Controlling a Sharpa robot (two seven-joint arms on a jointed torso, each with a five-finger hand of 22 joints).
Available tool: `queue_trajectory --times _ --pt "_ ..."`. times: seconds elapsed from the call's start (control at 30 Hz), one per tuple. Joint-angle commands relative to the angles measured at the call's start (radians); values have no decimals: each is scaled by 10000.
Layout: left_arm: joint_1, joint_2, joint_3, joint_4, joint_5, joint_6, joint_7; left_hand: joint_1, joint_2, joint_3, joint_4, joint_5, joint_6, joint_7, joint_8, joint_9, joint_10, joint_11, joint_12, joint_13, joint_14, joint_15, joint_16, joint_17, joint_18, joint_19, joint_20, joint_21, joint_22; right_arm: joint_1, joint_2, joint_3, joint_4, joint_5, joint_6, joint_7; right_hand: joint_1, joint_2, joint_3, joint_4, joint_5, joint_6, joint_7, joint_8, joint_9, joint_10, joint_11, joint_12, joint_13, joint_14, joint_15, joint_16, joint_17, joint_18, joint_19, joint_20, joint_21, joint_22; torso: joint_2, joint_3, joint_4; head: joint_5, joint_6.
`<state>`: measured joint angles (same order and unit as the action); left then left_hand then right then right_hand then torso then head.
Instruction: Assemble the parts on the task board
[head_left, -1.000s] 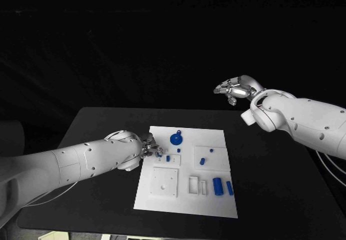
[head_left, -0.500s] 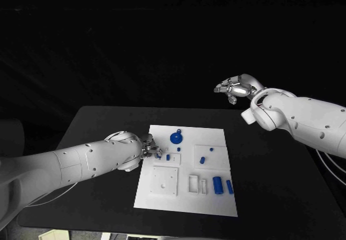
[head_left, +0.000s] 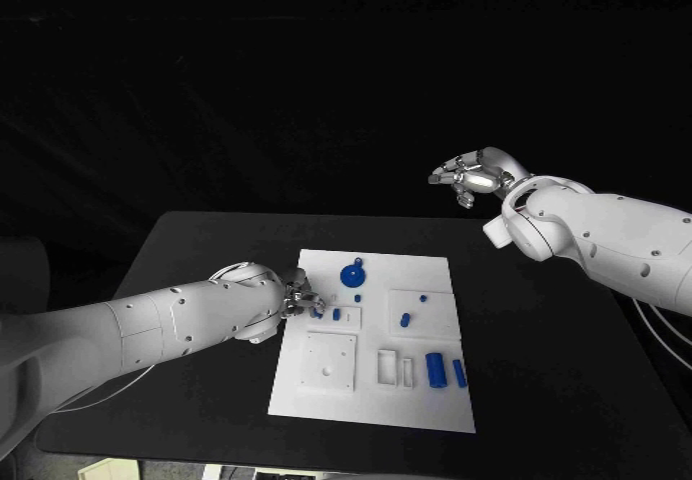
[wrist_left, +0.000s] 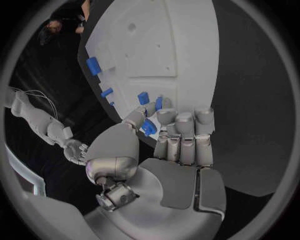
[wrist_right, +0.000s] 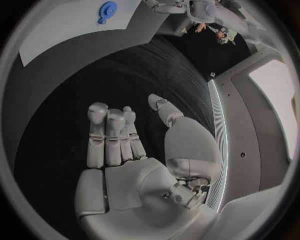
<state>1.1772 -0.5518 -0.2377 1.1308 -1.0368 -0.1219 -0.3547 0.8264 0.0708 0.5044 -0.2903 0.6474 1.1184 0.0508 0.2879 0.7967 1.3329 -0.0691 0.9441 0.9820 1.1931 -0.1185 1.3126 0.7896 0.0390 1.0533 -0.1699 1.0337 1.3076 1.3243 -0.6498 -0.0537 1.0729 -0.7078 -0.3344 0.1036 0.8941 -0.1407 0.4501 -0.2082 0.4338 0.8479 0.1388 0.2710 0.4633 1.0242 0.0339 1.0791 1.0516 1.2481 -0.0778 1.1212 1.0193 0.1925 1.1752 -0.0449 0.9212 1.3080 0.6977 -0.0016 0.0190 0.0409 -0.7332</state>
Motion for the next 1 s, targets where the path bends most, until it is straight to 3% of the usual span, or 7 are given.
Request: queue_trajectory --times 0.03,1.0 --pt "-21 14 1 3 -46 261 91 48 74 81 4 27 634 -559 362 1802 337 -460 15 11 556 -942 21 6 341 16 -870 46 217 -1 -2 4 12 -28 147 46 -96 37 17 -33 48 10 106 -58 -12 -84 16 48 -13 10 28 -24 -17 692 -2 -32 -30 43 2 -2 -9 7 -10" --pt "-26 9 1 -79 -55 672 74 52 79 108 -3 22 632 -548 328 1821 342 -447 -22 47 531 -911 19 -1 335 -40 -861 64 215 -2 14 4 -7 -28 147 54 -99 41 19 -29 45 10 106 -58 -14 -86 15 56 -23 11 28 -22 -18 692 3 -32 -36 52 1 -8 -5 25 -25"
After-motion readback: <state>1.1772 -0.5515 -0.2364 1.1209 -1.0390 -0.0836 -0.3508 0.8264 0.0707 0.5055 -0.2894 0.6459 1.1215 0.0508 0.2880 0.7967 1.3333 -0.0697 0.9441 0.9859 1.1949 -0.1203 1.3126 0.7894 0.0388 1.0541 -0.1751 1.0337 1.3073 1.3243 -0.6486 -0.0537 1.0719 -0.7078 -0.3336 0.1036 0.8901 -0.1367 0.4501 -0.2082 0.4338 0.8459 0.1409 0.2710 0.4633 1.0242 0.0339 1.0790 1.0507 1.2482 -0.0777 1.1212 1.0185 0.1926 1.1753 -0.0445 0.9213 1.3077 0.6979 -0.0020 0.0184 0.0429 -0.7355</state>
